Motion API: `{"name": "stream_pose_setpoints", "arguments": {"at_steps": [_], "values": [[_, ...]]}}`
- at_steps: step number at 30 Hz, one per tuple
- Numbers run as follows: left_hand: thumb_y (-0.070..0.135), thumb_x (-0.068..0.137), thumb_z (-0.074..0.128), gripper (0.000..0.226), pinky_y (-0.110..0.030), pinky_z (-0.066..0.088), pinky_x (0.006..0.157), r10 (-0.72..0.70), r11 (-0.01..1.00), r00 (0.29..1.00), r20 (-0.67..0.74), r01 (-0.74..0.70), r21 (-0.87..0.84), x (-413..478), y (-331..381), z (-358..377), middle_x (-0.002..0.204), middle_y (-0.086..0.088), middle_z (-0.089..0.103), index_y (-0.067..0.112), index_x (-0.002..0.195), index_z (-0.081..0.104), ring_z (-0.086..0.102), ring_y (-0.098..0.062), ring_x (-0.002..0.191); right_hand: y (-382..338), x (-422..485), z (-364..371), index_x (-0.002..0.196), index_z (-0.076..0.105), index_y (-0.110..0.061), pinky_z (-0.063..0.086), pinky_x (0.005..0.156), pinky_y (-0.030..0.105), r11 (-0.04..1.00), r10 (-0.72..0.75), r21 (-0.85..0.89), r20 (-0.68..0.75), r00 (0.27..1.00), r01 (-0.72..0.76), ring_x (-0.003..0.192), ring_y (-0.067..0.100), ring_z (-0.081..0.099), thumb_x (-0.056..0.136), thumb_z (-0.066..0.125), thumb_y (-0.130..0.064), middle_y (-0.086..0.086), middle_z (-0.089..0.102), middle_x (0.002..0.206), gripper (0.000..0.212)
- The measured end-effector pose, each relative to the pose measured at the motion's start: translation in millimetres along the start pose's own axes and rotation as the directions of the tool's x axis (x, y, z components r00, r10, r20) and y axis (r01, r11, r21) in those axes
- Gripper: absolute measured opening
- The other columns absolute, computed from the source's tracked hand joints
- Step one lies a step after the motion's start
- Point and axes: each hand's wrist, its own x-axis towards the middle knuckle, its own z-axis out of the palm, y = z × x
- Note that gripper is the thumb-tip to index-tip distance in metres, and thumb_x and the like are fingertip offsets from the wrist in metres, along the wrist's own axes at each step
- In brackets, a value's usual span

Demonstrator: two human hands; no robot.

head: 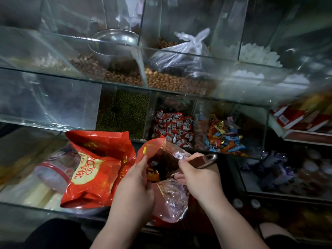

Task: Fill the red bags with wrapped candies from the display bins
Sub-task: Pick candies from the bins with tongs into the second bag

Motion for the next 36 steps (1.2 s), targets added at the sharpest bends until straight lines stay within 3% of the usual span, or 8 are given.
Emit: {"name": "stream_pose_setpoints", "arguments": {"at_steps": [4, 8, 17, 22, 24, 27, 29, 36], "values": [[0.0, 0.078, 0.064, 0.079, -0.016, 0.034, 0.101, -0.008, 0.999, 0.999, -0.048, 0.009, 0.035, 2, -1, -3, 0.142, 0.006, 0.056, 0.026, 0.15, 0.043, 0.051, -0.011, 0.127, 3, -6, -6, 0.079, 0.074, -0.028, 0.067, 0.066, 0.048, 0.986, 0.004, 0.164, -0.054, 0.999, 0.005, 0.067, 0.024, 0.08, 0.09, 0.071, -0.018, 0.006, 0.078, 0.071, 0.016], [0.0, 0.077, 0.063, 0.081, -0.014, 0.034, 0.098, -0.014, 0.999, 0.999, -0.045, 0.016, 0.046, 4, 2, -5, 0.139, 0.006, 0.058, 0.029, 0.15, 0.042, 0.052, -0.01, 0.123, 2, -12, -3, 0.077, 0.071, -0.024, 0.067, 0.065, 0.044, 0.987, -0.03, 0.157, -0.047, 0.998, 0.037, 0.067, 0.022, 0.079, 0.094, 0.07, -0.011, 0.007, 0.077, 0.07, 0.021], [0.005, 0.079, 0.065, 0.079, -0.022, 0.037, 0.103, 0.013, 0.996, 1.0, -0.024, -0.011, 0.089, 7, 2, -8, 0.145, 0.007, 0.051, 0.029, 0.151, 0.04, 0.05, -0.013, 0.127, -8, -14, -23, 0.072, 0.073, -0.014, 0.065, 0.058, 0.039, 0.949, 0.034, 0.314, -0.131, 0.991, 0.008, 0.067, 0.031, 0.079, 0.094, 0.075, -0.017, 0.014, 0.077, 0.071, 0.023], [0.018, 0.084, 0.07, 0.083, -0.029, 0.016, 0.118, 0.032, 0.99, 0.998, -0.047, -0.025, 0.14, 5, 13, -10, 0.165, 0.007, 0.016, 0.034, 0.153, 0.029, 0.015, -0.012, 0.151, -13, -17, -38, 0.09, 0.072, -0.01, 0.064, 0.056, 0.034, 0.913, 0.084, 0.408, -0.155, 0.984, -0.013, 0.07, 0.033, 0.08, 0.095, 0.074, -0.023, 0.017, 0.078, 0.073, 0.014], [0.025, 0.085, 0.072, 0.075, -0.033, 0.004, 0.119, 0.112, 0.983, 0.984, -0.136, -0.09, 0.16, 3, 23, -10, 0.166, 0.004, 0.01, 0.029, 0.15, 0.034, 0.002, -0.013, 0.153, -16, -20, -43, 0.094, 0.071, -0.009, 0.064, 0.057, 0.035, 0.891, 0.102, 0.452, -0.14, 0.985, -0.028, 0.071, 0.036, 0.08, 0.095, 0.074, -0.023, 0.019, 0.078, 0.075, 0.014], [0.027, 0.085, 0.068, 0.052, -0.034, 0.018, 0.121, 0.289, 0.955, 0.94, -0.182, -0.269, 0.126, 2, 42, -4, 0.159, 0.004, 0.03, 0.022, 0.135, 0.054, 0.017, -0.011, 0.151, -23, -28, -51, 0.095, 0.07, -0.007, 0.063, 0.055, 0.036, 0.855, 0.124, 0.518, -0.134, 0.983, -0.038, 0.071, 0.04, 0.079, 0.095, 0.074, -0.017, 0.019, 0.078, 0.076, 0.011], [0.031, 0.089, 0.066, 0.047, -0.033, 0.027, 0.12, 0.262, 0.961, 0.958, -0.114, -0.249, 0.117, 9, 50, 5, 0.153, 0.007, 0.039, 0.022, 0.134, 0.058, 0.028, -0.009, 0.145, -30, -32, -59, 0.094, 0.069, -0.007, 0.062, 0.052, 0.034, 0.845, 0.128, 0.533, -0.127, 0.984, -0.041, 0.069, 0.039, 0.079, 0.096, 0.072, -0.013, 0.016, 0.078, 0.073, 0.007], [0.051, 0.099, 0.045, 0.06, -0.04, 0.019, 0.123, 0.058, 0.969, 0.998, 0.0, -0.056, 0.241, 31, 42, 28, 0.158, -0.003, 0.034, 0.019, 0.149, 0.04, 0.023, -0.019, 0.147, -48, -48, -87, 0.087, 0.069, -0.006, 0.062, 0.051, 0.027, 0.836, 0.106, 0.544, -0.03, 0.994, -0.073, 0.068, 0.032, 0.079, 0.095, 0.07, -0.006, 0.015, 0.077, 0.069, 0.008]]}}
